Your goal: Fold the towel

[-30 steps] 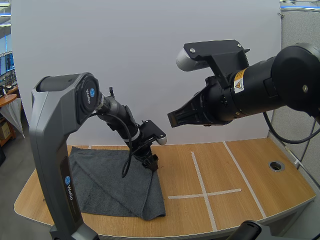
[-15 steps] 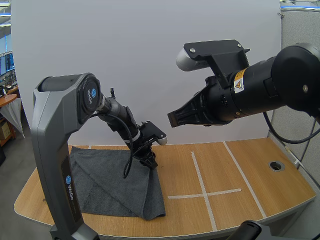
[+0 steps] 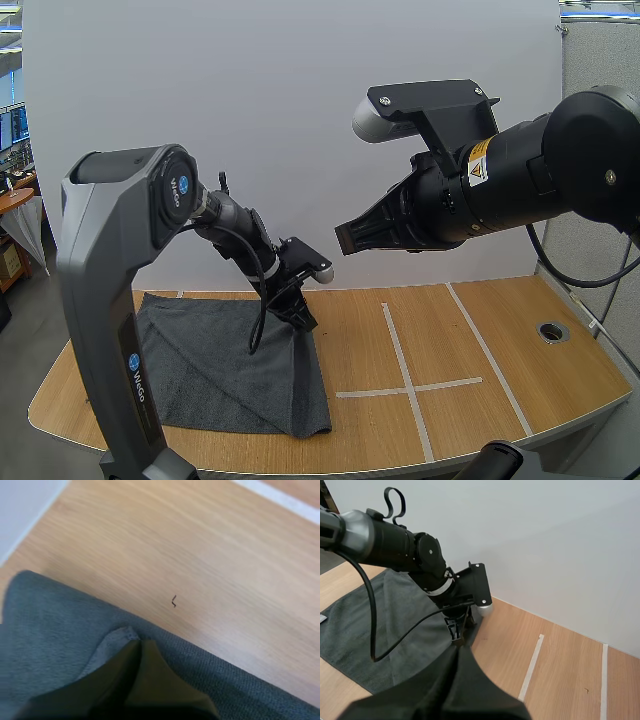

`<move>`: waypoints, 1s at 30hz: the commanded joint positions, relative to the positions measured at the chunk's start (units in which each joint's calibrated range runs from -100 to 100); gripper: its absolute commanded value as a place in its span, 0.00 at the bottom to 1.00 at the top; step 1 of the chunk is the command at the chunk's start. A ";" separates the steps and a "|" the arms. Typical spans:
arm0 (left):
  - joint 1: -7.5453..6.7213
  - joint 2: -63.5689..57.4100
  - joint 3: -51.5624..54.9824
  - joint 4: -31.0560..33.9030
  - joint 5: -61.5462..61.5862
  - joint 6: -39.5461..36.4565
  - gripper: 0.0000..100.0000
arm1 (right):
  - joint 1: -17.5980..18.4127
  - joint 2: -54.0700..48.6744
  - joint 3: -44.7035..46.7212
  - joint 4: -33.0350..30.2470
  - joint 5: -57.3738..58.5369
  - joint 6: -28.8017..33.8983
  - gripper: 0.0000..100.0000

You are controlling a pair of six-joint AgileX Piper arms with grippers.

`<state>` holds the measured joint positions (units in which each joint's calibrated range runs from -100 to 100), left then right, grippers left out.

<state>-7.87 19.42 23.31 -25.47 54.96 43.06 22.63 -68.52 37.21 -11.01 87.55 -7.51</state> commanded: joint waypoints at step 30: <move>8.76 -14.33 1.98 0.63 24.76 -1.47 0.12 | -0.22 -0.64 -0.09 -0.22 -1.02 -0.31 0.00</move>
<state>3.76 4.92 25.05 -20.99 81.51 39.83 22.63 -68.52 37.21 -11.01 87.55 -7.51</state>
